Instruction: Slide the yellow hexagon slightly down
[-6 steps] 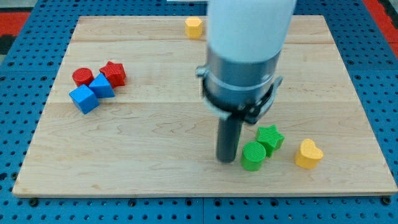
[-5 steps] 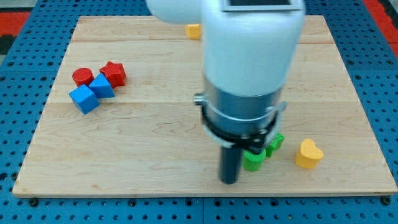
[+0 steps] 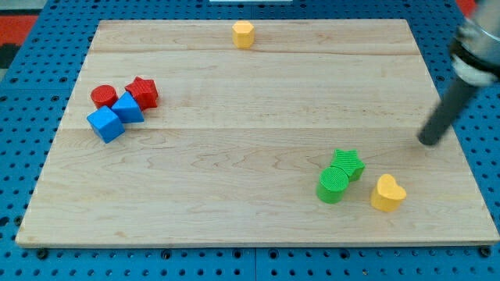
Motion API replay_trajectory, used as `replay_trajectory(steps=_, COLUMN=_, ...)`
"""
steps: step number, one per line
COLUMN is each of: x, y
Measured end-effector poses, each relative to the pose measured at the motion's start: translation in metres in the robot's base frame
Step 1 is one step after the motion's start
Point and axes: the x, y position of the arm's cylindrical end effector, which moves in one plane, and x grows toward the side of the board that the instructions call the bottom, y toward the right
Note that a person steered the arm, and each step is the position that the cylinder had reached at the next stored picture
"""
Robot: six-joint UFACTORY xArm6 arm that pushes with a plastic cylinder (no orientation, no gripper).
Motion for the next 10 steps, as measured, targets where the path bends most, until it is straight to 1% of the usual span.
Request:
replay_trajectory(steps=1, x=-0.097, y=-0.053)
replay_trajectory(steps=2, x=-0.183, y=-0.112)
replay_trajectory(steps=3, x=-0.249, y=-0.168)
replay_trajectory(steps=4, x=-0.247, y=-0.228)
replay_trajectory(steps=5, x=-0.197, y=-0.237)
replay_trajectory(steps=6, x=-0.169, y=-0.232)
replay_trajectory(steps=7, x=-0.213, y=-0.237)
replay_trajectory(steps=8, x=-0.206, y=-0.282)
replay_trajectory(steps=9, x=-0.172, y=-0.295)
replay_trajectory(steps=10, x=-0.157, y=-0.306)
